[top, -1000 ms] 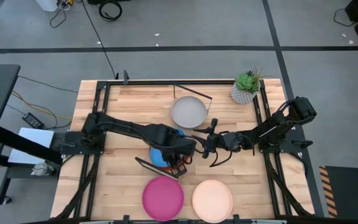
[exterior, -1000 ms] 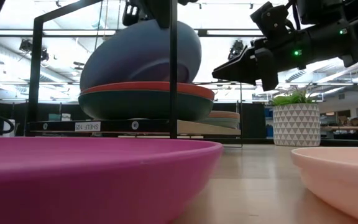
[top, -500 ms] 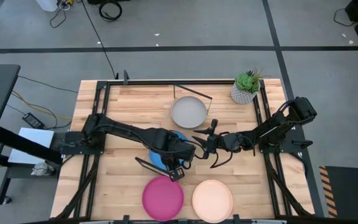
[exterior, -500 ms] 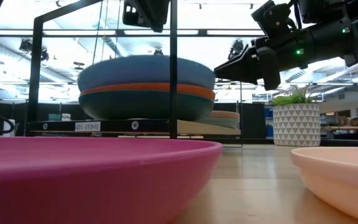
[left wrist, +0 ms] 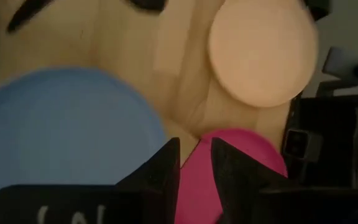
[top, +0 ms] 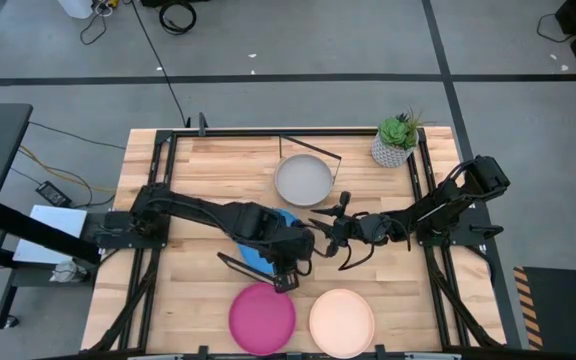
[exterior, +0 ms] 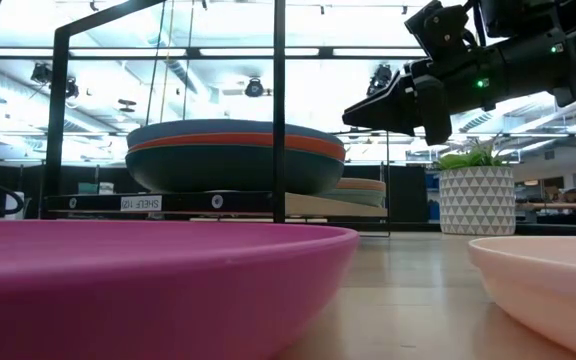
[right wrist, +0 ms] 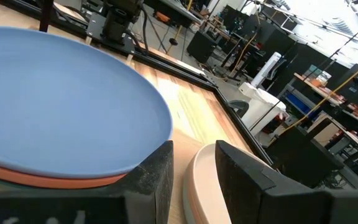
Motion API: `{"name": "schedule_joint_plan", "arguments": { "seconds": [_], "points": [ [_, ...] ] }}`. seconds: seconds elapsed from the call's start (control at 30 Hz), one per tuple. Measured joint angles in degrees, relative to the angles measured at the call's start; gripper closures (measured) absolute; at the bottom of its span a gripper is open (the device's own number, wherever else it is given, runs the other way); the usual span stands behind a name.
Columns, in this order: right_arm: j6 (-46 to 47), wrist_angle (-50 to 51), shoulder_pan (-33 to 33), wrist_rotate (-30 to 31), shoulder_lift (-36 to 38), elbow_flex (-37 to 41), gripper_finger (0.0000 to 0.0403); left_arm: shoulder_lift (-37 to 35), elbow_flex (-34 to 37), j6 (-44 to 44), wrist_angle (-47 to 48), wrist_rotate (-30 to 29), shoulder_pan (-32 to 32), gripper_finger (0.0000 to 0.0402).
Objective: Place and stack plates onto a shelf
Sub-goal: Stack the pink plate on the top of the blue plate on the shelf
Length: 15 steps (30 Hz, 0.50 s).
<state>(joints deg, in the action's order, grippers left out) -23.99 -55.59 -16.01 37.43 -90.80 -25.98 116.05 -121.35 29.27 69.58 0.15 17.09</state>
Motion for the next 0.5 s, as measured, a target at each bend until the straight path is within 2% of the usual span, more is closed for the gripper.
{"name": "schedule_joint_plan", "arguments": {
  "seconds": [0.33,0.5],
  "points": [
    [0.0,0.5,0.0,0.0,0.0,0.0,0.0277,0.0,-2.2,-5.7,-1.7,-1.0,9.9,0.0306],
    [0.0,0.5,0.0,0.2,0.0,0.0,0.0277,0.0,-2.2,-3.5,-1.9,-1.8,15.9,0.0306]
  ]
}}
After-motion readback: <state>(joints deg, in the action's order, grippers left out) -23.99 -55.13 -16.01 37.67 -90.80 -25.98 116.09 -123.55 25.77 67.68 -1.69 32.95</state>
